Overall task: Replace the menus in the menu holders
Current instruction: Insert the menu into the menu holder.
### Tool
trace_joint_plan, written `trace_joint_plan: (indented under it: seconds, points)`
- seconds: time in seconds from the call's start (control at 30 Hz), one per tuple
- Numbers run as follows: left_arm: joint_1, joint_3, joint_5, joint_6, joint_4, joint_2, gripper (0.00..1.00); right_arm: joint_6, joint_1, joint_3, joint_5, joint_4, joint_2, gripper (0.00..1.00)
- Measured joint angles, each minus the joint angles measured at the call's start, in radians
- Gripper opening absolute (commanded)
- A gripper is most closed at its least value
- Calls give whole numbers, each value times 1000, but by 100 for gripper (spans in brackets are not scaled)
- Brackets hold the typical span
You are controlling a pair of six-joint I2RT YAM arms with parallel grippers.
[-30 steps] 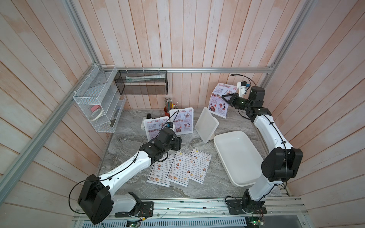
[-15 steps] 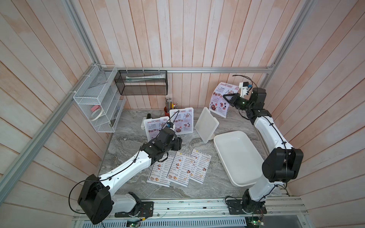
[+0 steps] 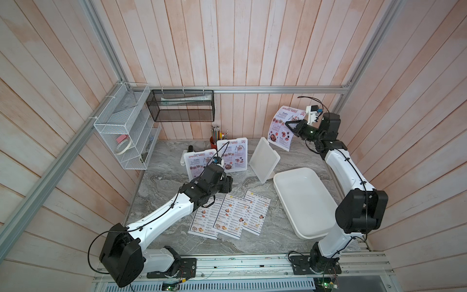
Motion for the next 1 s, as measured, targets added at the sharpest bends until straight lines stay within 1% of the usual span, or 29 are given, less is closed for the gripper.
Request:
trace_joint_plan:
  seconds: [1.0]
  points:
    - [0,0,0,0,0,-17,67,-5,0,0,-6,-16,0,0]
